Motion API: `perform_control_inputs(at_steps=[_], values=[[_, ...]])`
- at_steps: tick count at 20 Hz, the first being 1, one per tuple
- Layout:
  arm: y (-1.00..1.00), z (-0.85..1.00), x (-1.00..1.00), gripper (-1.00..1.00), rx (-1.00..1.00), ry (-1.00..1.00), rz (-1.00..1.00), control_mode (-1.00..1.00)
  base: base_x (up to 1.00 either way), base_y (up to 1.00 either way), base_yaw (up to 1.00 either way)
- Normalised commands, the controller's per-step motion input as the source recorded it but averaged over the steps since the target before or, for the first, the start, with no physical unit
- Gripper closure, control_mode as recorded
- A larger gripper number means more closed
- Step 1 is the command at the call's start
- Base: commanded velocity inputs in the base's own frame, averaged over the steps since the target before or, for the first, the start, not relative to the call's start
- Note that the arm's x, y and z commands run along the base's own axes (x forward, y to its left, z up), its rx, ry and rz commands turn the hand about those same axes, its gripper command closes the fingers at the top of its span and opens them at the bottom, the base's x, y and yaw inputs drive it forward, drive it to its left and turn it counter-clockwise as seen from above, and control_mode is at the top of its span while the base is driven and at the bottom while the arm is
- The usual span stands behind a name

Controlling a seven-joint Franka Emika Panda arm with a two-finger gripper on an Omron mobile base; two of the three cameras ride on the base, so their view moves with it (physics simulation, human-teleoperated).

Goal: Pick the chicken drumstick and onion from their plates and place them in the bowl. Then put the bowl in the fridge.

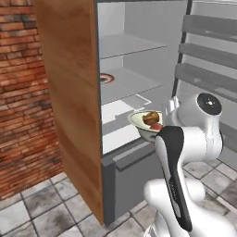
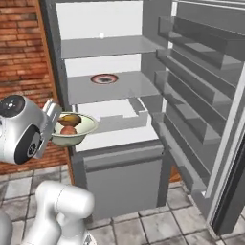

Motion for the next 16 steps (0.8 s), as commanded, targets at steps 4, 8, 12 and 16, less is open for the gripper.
perform_control_inputs(at_steps=[4, 8, 12, 16], values=[[0.0, 0.0, 0.0, 1.0, 0.0, 0.0, 0.0, 1.0, 0.46, -0.37, 0.42], [0.0, 0.0, 0.0, 1.0, 0.0, 0.0, 0.0, 1.0, 0.48, -0.39, 0.38], [0.0, 0.0, 0.0, 1.0, 0.0, 0.0, 0.0, 1.0, 0.49, -0.37, 0.39], [0.0, 0.0, 0.0, 1.0, 0.0, 0.0, 0.0, 1.0, 0.46, -0.35, 0.44]])
